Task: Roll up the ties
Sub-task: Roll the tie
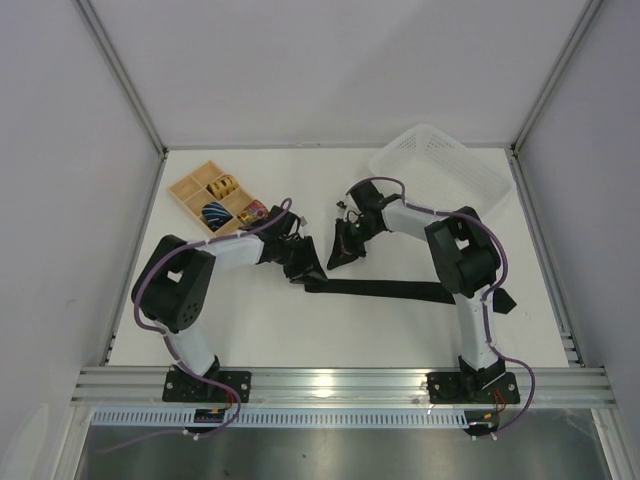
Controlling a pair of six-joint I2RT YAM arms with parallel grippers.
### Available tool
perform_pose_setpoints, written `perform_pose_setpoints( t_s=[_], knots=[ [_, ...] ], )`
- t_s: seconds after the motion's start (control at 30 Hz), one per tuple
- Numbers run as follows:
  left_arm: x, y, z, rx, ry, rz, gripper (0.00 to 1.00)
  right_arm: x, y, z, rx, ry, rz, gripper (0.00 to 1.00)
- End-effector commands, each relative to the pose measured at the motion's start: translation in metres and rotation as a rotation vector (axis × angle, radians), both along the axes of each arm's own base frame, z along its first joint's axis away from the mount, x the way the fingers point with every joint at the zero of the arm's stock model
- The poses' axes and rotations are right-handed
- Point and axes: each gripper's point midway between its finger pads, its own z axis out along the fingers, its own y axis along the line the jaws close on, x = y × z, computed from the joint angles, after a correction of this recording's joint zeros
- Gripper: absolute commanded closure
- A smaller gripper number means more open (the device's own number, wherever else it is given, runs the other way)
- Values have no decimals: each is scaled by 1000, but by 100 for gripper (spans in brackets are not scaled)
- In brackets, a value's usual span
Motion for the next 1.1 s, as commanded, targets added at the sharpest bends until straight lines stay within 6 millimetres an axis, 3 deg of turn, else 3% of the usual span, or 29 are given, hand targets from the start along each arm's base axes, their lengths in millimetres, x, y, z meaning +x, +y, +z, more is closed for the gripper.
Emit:
perform_pose_setpoints(
  t_s=[0.0,0.23,0.43,0.6,0.9,1.07],
  knots=[
    [-8,8,-10,41,-30,-18,53,6,15,33,94,-15,41,100],
    [-15,11,-11,35,-50,-41,42,-3,30,45,189,75,70,100],
    [-16,11,-12,35,-61,-53,38,-25,39,31,188,150,133,100],
    [-16,10,-12,30,-59,-55,38,-31,44,23,163,150,140,100],
    [-15,9,-8,23,-74,-65,37,-35,25,-4,77,134,114,100],
    [-15,7,-9,15,-71,-67,37,-26,35,26,169,87,95,100]
  ],
)
